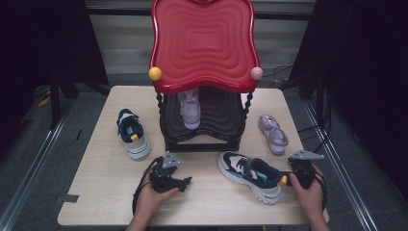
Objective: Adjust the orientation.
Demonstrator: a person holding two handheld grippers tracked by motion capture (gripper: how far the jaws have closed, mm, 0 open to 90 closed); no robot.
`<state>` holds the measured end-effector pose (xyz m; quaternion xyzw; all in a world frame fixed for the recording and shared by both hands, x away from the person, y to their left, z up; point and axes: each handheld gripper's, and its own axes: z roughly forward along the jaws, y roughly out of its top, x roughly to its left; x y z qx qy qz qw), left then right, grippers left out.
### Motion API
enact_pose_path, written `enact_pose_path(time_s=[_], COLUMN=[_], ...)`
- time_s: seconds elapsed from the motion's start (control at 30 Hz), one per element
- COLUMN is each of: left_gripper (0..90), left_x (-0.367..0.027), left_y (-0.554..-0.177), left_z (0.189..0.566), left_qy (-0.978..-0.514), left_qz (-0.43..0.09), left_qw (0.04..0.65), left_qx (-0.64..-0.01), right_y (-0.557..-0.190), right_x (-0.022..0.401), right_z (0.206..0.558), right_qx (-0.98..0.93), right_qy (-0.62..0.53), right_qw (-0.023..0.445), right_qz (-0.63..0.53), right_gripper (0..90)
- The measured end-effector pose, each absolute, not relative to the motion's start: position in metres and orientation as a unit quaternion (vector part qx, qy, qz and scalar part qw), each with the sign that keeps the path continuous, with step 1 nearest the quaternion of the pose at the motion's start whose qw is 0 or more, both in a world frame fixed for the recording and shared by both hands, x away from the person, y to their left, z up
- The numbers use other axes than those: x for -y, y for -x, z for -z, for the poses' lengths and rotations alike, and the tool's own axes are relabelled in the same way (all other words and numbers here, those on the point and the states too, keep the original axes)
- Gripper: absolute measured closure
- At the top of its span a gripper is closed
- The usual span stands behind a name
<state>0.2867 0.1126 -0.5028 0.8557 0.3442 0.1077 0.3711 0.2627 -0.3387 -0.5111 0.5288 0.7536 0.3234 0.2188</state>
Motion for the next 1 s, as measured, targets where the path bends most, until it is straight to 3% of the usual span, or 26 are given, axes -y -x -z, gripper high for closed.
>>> enact_pose_path(time_s=[0.67, 1.0], left_gripper=[14.7, 14.6], left_x=[-0.118, -0.118], left_y=[-0.282, -0.282], left_z=[0.508, 0.508], left_qy=[-0.869, -0.869], left_qz=[-0.122, -0.122], left_qw=[0.371, 0.371], left_qx=[-0.305, -0.305], right_y=[-0.263, -0.283], right_x=[0.339, 0.338], right_z=[0.511, 0.509], right_qx=[-0.753, -0.734], right_qy=[-0.530, -0.550], right_qw=[0.218, 0.245], right_qz=[-0.324, -0.314], right_gripper=[15.0, 16.0])
